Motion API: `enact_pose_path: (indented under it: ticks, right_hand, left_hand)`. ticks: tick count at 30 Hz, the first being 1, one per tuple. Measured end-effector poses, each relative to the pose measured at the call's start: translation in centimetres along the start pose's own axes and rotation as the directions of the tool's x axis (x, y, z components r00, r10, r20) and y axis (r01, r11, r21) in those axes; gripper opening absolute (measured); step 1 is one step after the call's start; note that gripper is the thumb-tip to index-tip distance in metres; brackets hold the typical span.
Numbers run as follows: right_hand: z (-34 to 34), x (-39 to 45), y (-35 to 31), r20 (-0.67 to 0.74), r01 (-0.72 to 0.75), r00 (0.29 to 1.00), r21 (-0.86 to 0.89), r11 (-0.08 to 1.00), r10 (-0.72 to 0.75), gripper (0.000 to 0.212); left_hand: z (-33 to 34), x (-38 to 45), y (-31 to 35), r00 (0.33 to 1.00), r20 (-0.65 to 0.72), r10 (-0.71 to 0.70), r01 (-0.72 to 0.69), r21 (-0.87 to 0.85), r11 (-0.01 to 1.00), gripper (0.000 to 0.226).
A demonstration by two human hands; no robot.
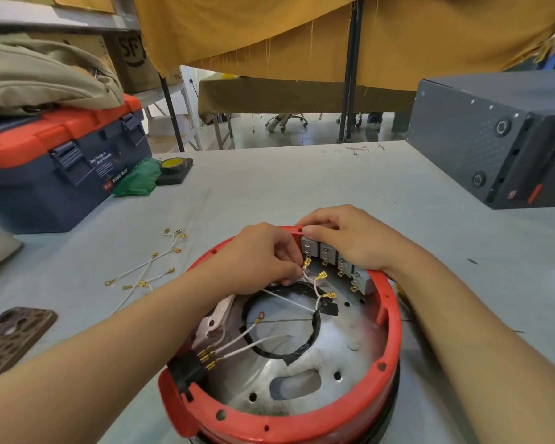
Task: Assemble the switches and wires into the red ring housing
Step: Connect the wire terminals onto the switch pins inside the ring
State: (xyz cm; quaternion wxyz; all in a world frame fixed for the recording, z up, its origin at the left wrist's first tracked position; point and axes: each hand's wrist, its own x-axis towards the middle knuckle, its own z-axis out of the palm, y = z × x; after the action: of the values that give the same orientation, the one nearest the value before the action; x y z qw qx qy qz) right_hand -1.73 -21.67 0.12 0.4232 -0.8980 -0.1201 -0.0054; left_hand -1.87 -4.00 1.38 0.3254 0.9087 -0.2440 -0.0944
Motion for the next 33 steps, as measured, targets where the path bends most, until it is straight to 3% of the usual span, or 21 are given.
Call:
enact_pose_path:
  ticks: [5,12,24,33]
  right_hand:
    - [0.03,0.01,0.01,-0.004,-0.001,1.000,0.009,1.000,0.001,0.021]
    - [0.03,-0.02,0.04,-0.006,-0.006,1.000,0.017,1.000,0.006,0.019]
    - [0.03,-0.17,-0.12,-0.017,-0.004,1.000,0.026,1.000,0.004,0.018]
    - [-0.02,-0.35,-0.33,-0.016,-0.002,1.000,0.020,1.000,0.002,0.019]
  left_hand:
    - [0.27,-0.30,0.21,0.990,-0.071,0.118,-0.102,0.202,0.974,0.011]
    - [0.35,-0.47,0.34,0.971,-0.049,0.235,-0.198,0.390,0.899,0.005]
    - [0.39,-0.89,0.53,0.950,0.000,0.312,-0.273,0.486,0.830,0.015]
    - [0.32,-0.73,0.59,0.940,0.031,0.340,-0.315,0.463,0.829,0.013]
